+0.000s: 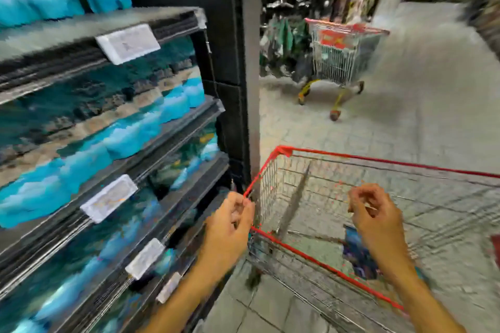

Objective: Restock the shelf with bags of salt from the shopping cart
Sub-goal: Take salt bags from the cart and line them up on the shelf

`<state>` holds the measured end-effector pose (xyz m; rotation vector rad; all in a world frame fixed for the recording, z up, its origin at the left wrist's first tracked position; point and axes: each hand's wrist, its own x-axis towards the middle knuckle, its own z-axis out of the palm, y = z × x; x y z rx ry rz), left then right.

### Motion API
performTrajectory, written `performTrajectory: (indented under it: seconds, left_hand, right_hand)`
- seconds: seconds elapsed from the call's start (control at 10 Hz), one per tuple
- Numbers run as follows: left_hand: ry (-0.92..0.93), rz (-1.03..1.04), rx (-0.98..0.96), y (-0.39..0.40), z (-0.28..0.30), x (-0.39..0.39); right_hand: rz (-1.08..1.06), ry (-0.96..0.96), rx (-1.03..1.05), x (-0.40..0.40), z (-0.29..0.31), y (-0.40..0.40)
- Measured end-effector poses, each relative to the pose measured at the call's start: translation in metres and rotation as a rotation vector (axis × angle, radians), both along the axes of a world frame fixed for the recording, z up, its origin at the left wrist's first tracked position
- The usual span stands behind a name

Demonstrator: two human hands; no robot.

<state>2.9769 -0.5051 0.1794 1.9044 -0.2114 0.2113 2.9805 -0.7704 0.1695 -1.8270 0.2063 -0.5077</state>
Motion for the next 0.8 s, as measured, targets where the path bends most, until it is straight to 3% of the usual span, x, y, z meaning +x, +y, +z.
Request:
performTrajectory:
  seconds: [0.1,0.3,0.4,0.6,0.7,0.8]
  left_hand:
    - [0.132,-0.205,0.050,-0.074,-0.031,0.036]
    - [0.452,-0.408,0.164,-0.212,-0.105,0.105]
    - [0.653,-0.403,0.241,-0.273,-0.152,0.136]
    - [1.123,-0.292,0.290,-0.352,-0.269,0.189]
    - [1.278,-0.249,0.311,-0.375,-0.329,0.214]
    - [1.141,-0.260,0.462,-0.391,-0.390,0.228]
  right_hand:
    - [-0.165,0.137,0.017,0.005,-0.035,-0.080]
    - [-0.300,0.494,-0.034,0.038,-0.125,-0.211]
    - [-0.299,0.709,-0.088,0.057,-0.177,-0.258]
    - [-0.302,0.995,-0.003,0.081,-0.289,-0.299]
    - [-0.306,1.064,0.057,0.090,-0.356,-0.308]
    - [-0.314,1.123,0.128,0.098,-0.422,-0.313]
